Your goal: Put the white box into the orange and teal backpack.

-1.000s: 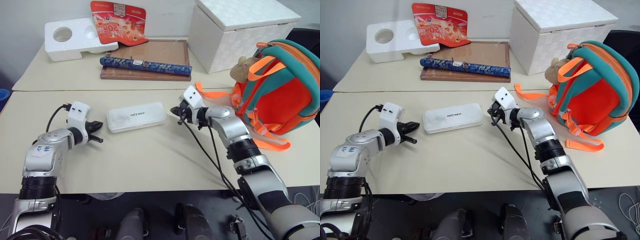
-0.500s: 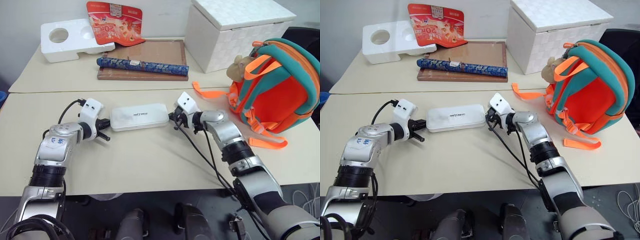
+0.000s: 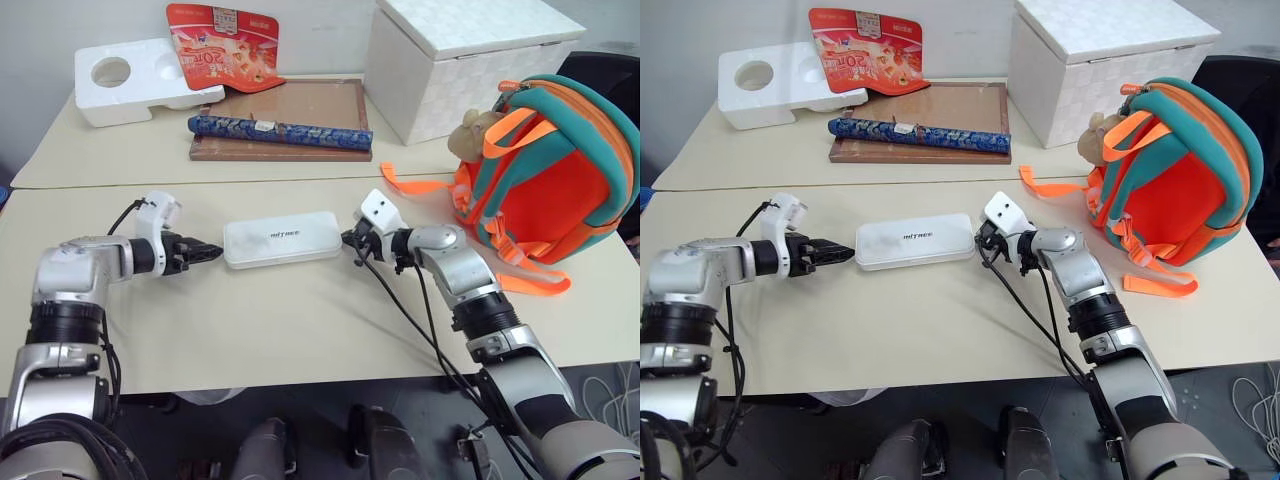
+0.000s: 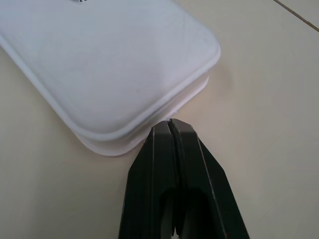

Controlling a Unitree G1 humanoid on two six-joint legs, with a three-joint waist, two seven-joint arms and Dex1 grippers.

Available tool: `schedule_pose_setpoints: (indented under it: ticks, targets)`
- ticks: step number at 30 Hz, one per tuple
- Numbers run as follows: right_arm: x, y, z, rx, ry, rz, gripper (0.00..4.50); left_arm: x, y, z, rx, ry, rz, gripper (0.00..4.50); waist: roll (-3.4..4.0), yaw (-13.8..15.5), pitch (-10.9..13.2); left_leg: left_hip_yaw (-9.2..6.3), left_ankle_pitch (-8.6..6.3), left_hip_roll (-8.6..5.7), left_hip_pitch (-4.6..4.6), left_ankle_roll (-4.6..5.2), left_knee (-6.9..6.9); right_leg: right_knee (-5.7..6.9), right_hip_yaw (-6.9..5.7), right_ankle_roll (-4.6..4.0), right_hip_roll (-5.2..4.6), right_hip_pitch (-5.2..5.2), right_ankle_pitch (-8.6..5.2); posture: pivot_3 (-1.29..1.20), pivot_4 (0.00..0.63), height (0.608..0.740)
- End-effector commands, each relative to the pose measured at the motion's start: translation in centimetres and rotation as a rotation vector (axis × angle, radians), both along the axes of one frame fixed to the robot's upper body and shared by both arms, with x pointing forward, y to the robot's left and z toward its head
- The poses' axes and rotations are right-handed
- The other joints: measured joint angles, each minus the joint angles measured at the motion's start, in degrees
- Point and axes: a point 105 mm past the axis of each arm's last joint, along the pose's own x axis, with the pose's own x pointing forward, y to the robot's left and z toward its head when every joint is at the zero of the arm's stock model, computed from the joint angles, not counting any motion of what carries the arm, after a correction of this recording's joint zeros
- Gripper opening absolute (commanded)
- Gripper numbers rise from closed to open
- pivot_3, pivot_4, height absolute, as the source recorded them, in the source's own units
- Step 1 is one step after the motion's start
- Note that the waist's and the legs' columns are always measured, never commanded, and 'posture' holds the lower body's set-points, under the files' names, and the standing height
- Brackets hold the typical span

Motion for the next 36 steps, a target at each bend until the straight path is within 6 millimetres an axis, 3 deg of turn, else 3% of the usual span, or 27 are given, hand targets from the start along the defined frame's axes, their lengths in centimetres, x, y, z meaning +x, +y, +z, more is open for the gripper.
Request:
schedule_pose_setpoints:
  ticks: [1,6,8,12,20,26,29,36]
  targets:
    - [-0.1,0.1,1.1,-0.001,-0.049,0.024,0.0,-0.2,-0.1,1.3,-0.147,0.086,-0.014,4.14,0.0,0.05,0.0,0.02,0.0,0.01,0.01,0.0,0.0,0.0,0.02,0.0,0.02,0.0,0.0,0.0,0.15,0.74]
    - [-0.1,0.0,0.9,-0.033,-0.068,0.034,0.0,1.4,-1.1,1.1,-0.297,0.163,0.067,4.14,-0.03,0.13,-0.01,0.02,0.0,0.03,0.01,0.0,0.05,0.03,0.08,0.01,0.08,0.0,0.0,0.0,0.15,0.74]
    - [0.0,0.1,0.9,-0.044,-0.08,0.035,0.0,1.4,-1.6,0.2,-0.283,0.203,0.057,4.14,-0.04,0.05,-0.01,0.03,0.0,0.02,0.01,0.0,0.06,0.05,0.1,0.01,0.08,-0.01,0.01,0.0,0.15,0.74]
    - [0.3,0.5,1.0,-0.044,-0.092,0.036,0.0,0.6,-2.7,0.3,-0.391,0.294,0.025,4.14,-0.04,-0.05,-0.01,0.12,-0.01,0.05,0.06,-0.03,0.05,0.07,0.17,0.01,0.12,-0.03,0.01,0.0,0.15,0.74]
    - [0.7,1.0,0.5,-0.047,-0.101,0.032,0.0,0.2,-5.3,-2.1,-0.386,0.404,-0.029,4.14,-0.12,0.23,-0.06,0.41,-0.03,0.07,0.36,-0.07,0.01,0.18,0.55,0.02,0.15,0.03,0.0,0.0,0.15,0.74]
    - [0.8,1.1,0.2,-0.052,-0.105,0.033,0.0,0.9,-8.0,0.0,-0.487,0.388,-0.099,4.14,-0.2,0.33,-0.11,0.43,-0.04,0.05,0.41,-0.07,0.04,0.2,0.86,0.03,0.12,0.08,0.01,0.0,0.15,0.74]
    - [0.7,1.0,0.0,-0.055,-0.105,0.035,0.0,0.9,-8.1,1.2,-0.525,0.37,-0.114,3.52,-0.21,-0.02,-0.11,0.52,-0.06,0.09,0.41,-0.09,0.02,0.2,0.94,0.04,0.17,0.02,0.02,0.0,0.15,0.74]
    - [0.6,0.8,-0.4,-0.067,-0.114,0.033,0.0,0.9,-8.1,2.7,-0.566,0.342,-0.142,1.53,-0.22,-0.52,-0.1,0.66,-0.11,0.25,0.41,-0.19,0.01,0.22,1.03,0.02,0.32,-0.12,0.01,0.0,0.15,0.74]
